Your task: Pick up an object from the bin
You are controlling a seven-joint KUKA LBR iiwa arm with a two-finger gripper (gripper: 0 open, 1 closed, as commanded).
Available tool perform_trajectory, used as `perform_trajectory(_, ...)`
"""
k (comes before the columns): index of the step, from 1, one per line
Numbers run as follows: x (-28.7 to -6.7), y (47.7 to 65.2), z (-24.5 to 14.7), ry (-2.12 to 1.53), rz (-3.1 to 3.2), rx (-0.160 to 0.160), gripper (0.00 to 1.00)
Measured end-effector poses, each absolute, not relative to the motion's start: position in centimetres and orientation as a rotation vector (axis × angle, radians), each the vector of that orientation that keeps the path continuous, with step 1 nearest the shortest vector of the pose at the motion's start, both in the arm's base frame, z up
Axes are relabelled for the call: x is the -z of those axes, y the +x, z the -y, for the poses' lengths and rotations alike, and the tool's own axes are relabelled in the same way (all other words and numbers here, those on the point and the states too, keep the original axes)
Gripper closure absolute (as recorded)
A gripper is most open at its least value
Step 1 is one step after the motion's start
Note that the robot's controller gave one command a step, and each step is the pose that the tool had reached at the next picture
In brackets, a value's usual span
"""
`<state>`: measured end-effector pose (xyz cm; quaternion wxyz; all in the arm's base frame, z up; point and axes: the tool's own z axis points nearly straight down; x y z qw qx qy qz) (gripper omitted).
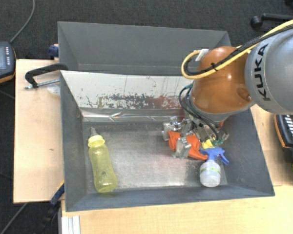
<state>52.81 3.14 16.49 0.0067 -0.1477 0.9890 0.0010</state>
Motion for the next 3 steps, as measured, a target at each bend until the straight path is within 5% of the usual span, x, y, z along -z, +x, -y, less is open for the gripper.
perform_trajectory(1,-16.5,52.8,-3.1,-0.462,-3.094,-0.003,1.0)
perform_trajectory(3,-28.0,52.4,-3.0,-0.531,-3.08,-0.004,1.0)
